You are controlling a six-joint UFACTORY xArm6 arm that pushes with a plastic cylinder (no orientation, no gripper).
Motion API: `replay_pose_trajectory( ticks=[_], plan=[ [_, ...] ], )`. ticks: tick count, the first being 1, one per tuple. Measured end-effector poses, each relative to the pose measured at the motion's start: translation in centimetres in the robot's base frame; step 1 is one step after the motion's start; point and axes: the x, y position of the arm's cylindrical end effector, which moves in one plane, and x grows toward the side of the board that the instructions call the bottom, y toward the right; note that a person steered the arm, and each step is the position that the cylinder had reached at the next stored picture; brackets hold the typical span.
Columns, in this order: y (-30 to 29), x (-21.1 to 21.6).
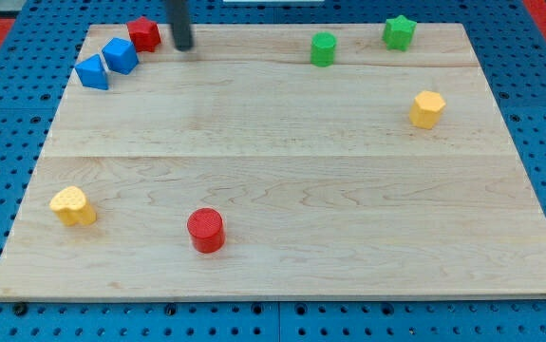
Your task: Place the red circle to the right of the blue cube
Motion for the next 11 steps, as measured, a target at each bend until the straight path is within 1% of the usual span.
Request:
replay_pose_trajectory(
  ticks=[1, 2, 3, 4, 6, 7, 8, 9, 10, 11],
  plan=[
    [7.9, 11.3],
    [12.8, 23.0],
    [10.6, 32.8],
    [-0.6, 31.9],
    [-3.0, 15.9],
    [-5.2, 7.8],
    [-2.5, 12.9],
    [-4.5, 16.5],
    [0.8, 17.3],
    [2.6, 10.5]
  ],
)
